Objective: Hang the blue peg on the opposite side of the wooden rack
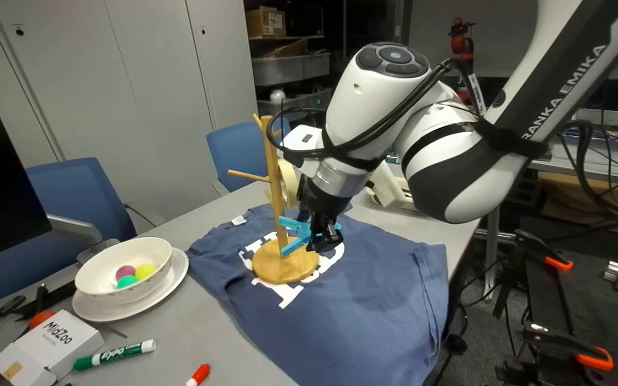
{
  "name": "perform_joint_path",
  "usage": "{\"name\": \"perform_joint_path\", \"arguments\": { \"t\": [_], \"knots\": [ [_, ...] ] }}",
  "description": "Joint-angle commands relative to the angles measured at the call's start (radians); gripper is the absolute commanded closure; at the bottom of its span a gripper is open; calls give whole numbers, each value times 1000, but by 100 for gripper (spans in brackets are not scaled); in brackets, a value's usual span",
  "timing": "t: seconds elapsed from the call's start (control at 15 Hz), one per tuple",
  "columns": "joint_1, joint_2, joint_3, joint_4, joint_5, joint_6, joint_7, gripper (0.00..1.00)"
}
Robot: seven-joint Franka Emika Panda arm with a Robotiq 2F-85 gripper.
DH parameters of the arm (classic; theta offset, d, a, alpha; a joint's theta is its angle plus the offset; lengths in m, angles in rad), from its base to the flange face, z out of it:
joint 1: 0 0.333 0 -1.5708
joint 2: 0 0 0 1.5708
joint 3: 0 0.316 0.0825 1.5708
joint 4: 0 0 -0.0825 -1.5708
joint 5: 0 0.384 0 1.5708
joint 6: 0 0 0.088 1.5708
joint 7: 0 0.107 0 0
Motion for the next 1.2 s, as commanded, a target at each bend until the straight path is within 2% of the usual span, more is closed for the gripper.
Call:
{"name": "perform_joint_path", "arguments": {
  "t": [0.0,0.2,0.67,0.8,1.13],
  "knots": [
    [139,11,-115,-9,-30,-34,44,64],
    [175,-2,-135,-22,-34,-59,47,64],
    [312,99,-264,-8,-10,23,72,64],
    [328,140,-277,5,16,70,73,64],
    [299,253,-250,41,104,177,55,64]
  ]
}}
